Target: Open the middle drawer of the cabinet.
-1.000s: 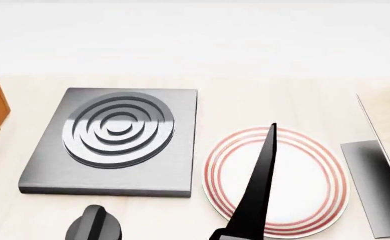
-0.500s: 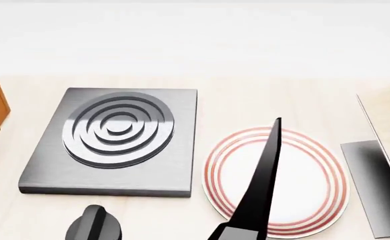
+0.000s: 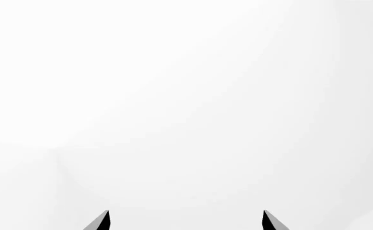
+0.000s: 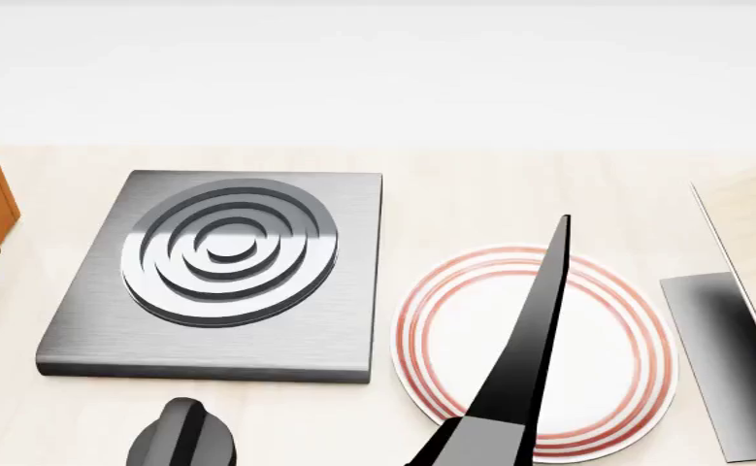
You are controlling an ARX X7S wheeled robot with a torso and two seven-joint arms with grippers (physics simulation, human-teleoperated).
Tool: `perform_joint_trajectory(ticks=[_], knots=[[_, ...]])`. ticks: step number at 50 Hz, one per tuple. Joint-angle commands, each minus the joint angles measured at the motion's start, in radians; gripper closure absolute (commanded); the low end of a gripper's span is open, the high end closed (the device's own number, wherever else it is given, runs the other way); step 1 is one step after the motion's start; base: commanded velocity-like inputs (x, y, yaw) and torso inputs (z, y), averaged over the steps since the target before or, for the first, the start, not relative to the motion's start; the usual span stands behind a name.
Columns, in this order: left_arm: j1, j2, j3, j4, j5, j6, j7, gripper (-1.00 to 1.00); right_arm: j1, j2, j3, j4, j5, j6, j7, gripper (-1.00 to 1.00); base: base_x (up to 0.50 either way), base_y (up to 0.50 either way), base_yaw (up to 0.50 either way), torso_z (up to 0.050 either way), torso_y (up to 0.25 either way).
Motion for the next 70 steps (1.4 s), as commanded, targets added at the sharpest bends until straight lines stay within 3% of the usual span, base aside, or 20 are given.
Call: perform_joint_trajectory(ticks=[1, 25, 35, 47, 70], knots=[[-0.066, -0.032, 0.081, -0.099, 0.121, -0.061, 0.112, -1.00, -0.003, 0.000, 0.001, 0.000, 0.007, 0.008, 0.004, -1.00, 0.00, 0.00, 0.00, 0.000, 0.000], [-0.269, 0.121, 0.232, -0.463, 0.129, -0.179, 0.436, -1.00, -0.004, 0.000, -0.004, 0.000, 0.006, 0.025, -0.004, -1.00, 0.00, 0.00, 0.00, 0.000, 0.000], [-0.329, 0.184, 0.269, -0.639, 0.172, -0.126, 0.490, -1.00, -0.003, 0.000, -0.012, 0.000, 0.002, 0.031, -0.005, -1.00, 0.00, 0.00, 0.00, 0.000, 0.000], [-0.348, 0.200, 0.323, -0.714, 0.216, -0.062, 0.554, -1.00, -0.003, 0.000, -0.017, 0.000, 0.003, 0.035, -0.005, -1.00, 0.00, 0.00, 0.00, 0.000, 0.000], [-0.427, 0.316, 0.397, -1.055, 0.325, 0.100, 0.585, -1.00, 0.008, 0.000, -0.027, 0.000, -0.003, 0.056, -0.012, -1.00, 0.00, 0.00, 0.00, 0.000, 0.000]])
